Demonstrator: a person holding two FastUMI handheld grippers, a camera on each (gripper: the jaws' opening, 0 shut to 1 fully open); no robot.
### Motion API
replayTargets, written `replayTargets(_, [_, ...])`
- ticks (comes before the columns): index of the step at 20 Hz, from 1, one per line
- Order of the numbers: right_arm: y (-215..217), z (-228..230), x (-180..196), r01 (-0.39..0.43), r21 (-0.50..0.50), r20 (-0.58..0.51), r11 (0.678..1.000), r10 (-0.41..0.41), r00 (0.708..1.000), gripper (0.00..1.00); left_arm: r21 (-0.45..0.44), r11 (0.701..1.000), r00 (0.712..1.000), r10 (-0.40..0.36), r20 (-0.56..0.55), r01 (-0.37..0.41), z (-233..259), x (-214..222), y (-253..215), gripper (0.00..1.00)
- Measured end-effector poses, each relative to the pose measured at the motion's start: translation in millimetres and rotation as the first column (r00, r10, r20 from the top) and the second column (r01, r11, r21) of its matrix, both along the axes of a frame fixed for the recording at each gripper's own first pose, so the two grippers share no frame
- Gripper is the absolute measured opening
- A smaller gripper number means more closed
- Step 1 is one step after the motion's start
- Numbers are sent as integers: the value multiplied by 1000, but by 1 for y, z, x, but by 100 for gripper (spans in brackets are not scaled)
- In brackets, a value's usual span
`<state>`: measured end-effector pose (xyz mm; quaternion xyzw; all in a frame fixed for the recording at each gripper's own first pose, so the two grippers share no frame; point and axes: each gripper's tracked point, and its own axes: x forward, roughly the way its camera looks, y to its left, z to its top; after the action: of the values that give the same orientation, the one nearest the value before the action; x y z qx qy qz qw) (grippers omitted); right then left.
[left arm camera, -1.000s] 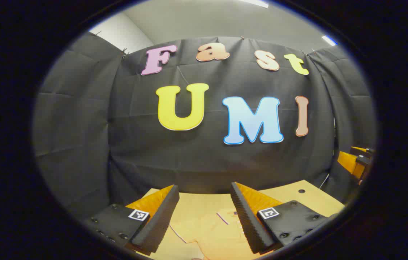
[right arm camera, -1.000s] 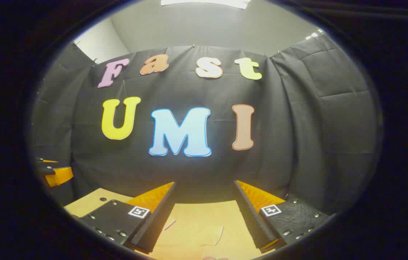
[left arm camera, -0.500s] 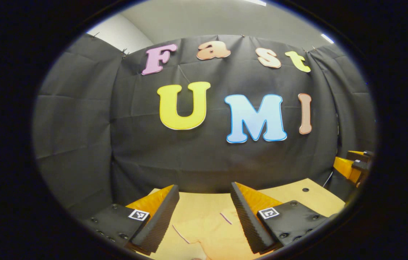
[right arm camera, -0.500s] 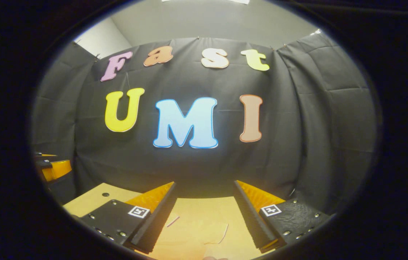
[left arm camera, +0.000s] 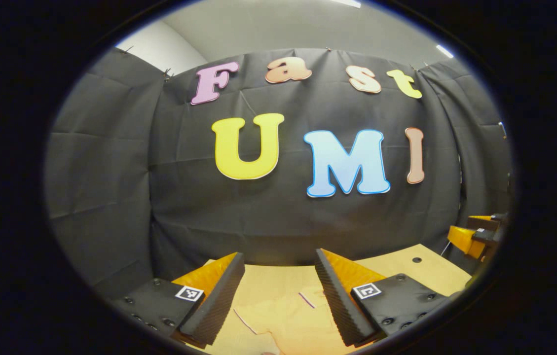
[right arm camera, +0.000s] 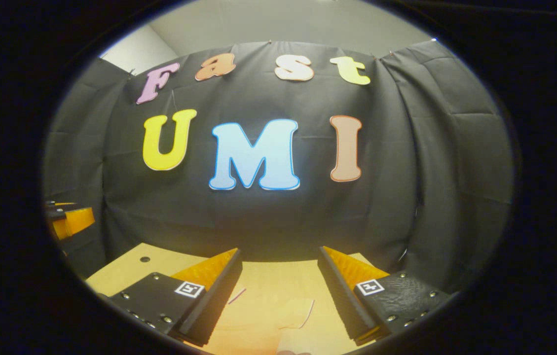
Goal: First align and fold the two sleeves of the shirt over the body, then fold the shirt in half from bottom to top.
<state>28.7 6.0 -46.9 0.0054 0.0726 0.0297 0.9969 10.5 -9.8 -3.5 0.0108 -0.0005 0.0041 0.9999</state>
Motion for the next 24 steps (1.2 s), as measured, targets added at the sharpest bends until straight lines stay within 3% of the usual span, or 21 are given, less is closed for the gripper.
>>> replayTargets(13, [-21, -108, 70, 19, 9, -222, 1000, -17, 975, 97, 31, 1000, 1000, 1, 9, -1, 5, -3, -5, 94])
replayTargets(24, [-28, -228, 123, 7, -43, -441, 999, -25, 897, 97, 40, 997, 998, 59, -18, -59, -1, -9, 10, 94])
